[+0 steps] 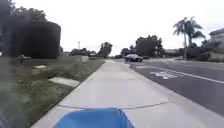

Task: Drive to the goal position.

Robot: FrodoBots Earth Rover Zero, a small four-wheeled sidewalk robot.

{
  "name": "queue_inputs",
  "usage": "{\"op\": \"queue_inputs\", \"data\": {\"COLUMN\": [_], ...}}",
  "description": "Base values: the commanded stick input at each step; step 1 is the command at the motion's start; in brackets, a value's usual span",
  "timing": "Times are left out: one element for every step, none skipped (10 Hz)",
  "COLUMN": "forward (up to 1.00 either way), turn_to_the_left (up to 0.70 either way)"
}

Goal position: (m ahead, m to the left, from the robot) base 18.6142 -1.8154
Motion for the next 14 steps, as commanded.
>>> {"op": "queue_inputs", "data": {"forward": [0.85, 0.85, 0.85, 0.85, 0.85, 0.85, 0.85, 0.85, 0.85, 0.85, 0.85, 0.85, 0.85, 0.85], "turn_to_the_left": [0.0, 0.0, 0.0, 0.27, 0.27, 0.27, 0.27, 0.27, 0.17, 0.0, 0.0, 0.0, 0.0, 0.0]}}
